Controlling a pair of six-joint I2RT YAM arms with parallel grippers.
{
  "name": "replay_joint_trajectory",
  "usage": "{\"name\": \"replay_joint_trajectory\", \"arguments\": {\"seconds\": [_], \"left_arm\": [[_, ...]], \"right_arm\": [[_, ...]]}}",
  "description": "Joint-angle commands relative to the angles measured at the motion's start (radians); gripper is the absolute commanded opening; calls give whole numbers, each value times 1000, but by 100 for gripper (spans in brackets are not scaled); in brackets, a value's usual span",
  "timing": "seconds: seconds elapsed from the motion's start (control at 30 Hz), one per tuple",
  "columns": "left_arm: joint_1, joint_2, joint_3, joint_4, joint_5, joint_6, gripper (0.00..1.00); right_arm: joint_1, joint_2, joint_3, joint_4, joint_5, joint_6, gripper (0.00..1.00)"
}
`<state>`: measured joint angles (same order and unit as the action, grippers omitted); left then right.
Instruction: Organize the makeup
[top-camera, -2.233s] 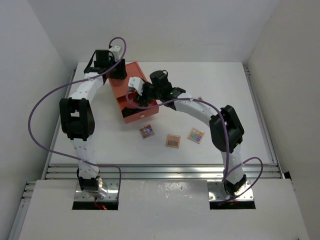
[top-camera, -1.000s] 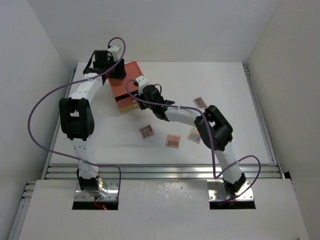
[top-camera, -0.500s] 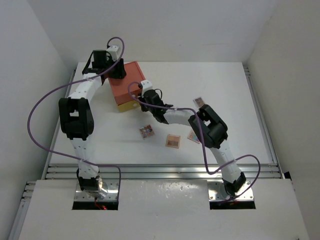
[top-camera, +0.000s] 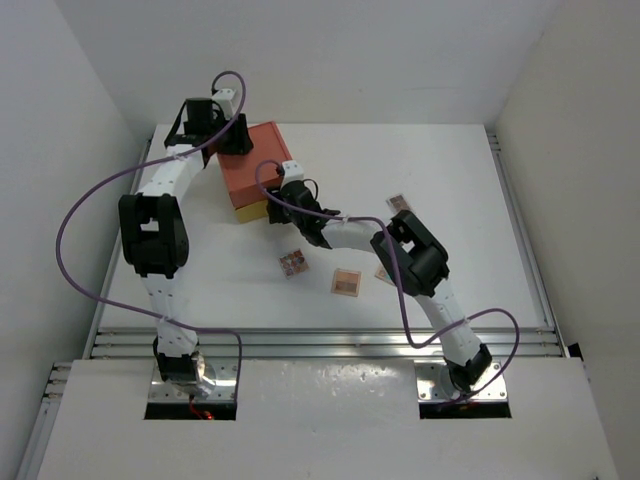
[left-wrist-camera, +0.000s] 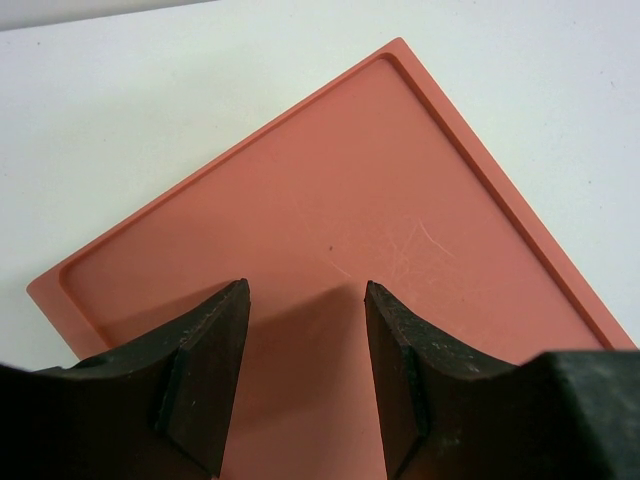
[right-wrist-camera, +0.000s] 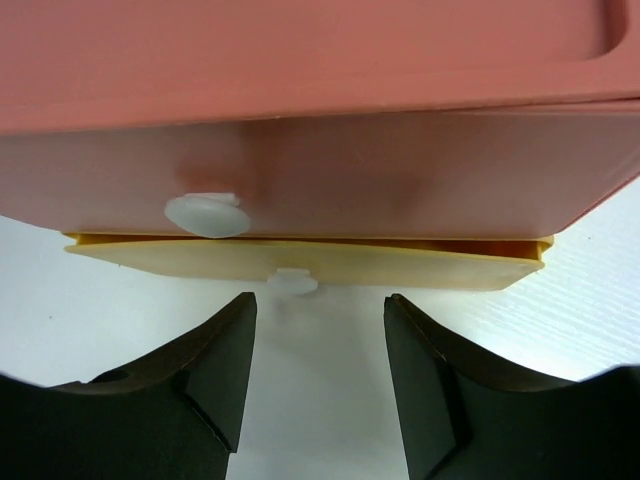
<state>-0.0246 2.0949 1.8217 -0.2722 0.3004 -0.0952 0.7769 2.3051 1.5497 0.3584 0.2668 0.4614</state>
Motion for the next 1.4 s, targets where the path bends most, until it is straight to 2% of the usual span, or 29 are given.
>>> {"name": "replay_joint_trajectory", "arguments": {"seconds": [0.0,0.1,0.2,0.63,0.73,0.83,0.93,0.97,1.07,1.1,1.27,1.37], "left_arm": [[5,86,-27,-162,3,-41,56],[5,86,-18,-162,3,-41,56],[5,86,-9,-171,3,-41,56],[-5,105,-9,-180,22,-60,56],[-5,105,-9,-180,22,-60,56],[-5,114,1,-180,22,-60,56],[-5,114,1,-180,22,-60,56],[-5,114,1,-180,22,-60,56],[-5,114,1,-189,22,-60,56],[-5,114,1,-190,22,-60,56],[-5,123,10,-199,22,-51,56],[-5,123,19,-199,22,-41,56]], "right_arm": [[15,26,61,13,5,33,54],[22,56,104,-22,20,40,54],[32,71,130,-30,107,62,54],[33,149,227,-44,164,108,52],[32,157,230,-36,170,108,43],[32,157,222,-27,183,108,29],[27,160,217,-21,183,108,20],[30,162,216,-16,180,108,14],[30,151,198,-3,164,86,6],[30,146,191,8,164,80,0],[35,65,20,42,138,57,0],[38,-36,-97,92,97,48,0]]}}
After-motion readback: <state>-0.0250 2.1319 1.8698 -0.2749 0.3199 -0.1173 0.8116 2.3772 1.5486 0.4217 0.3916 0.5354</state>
